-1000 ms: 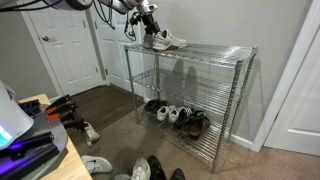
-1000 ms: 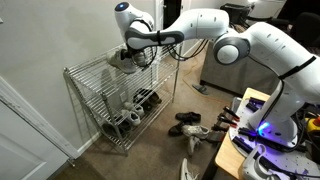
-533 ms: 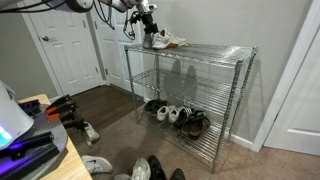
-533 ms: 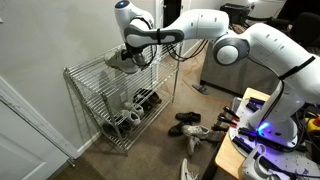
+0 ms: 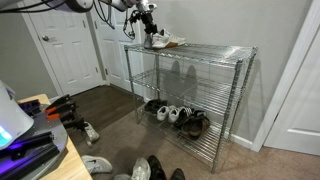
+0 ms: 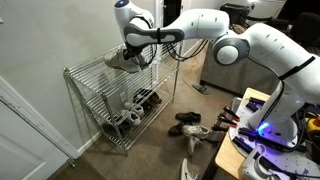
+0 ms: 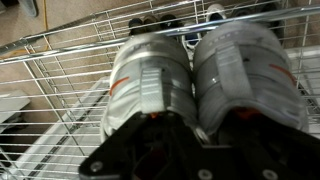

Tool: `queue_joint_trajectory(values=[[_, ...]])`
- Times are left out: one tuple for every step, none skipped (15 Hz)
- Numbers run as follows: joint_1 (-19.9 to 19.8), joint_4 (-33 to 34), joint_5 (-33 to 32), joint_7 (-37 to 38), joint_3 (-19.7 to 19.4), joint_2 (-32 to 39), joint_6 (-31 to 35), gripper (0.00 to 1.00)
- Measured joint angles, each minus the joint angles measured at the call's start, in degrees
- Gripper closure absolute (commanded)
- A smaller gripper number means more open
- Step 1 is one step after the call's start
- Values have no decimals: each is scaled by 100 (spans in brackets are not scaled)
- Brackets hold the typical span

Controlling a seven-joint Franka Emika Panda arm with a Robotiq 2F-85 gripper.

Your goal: Move the white shoes to the right

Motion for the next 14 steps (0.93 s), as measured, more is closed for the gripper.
queue_joint_trajectory(values=[[0, 0, 0, -7, 0, 0, 0, 92], [1, 1, 0, -7, 0, 0, 0, 91], [3, 1, 0, -7, -5, 0, -2, 91], [15, 15, -6, -8, -23, 0, -57, 91], [51, 47, -38, -7, -66, 0, -195, 91], [107, 82, -79, 0, -127, -2, -375, 91], [178, 133, -127, 1, -193, -13, -534, 91], [263, 192, -204, 1, -251, -43, -700, 91], [398, 330, -161, -19, -444, -59, -928, 91], [563, 540, -99, -91, -701, -62, -1182, 91], [722, 768, -75, -162, -921, -68, -1417, 91], [839, 907, -116, -199, -1011, -113, -1560, 91], [942, 951, -96, -225, -1123, -198, -1639, 91], [1043, 958, -67, -287, -1280, -288, -1719, 92]])
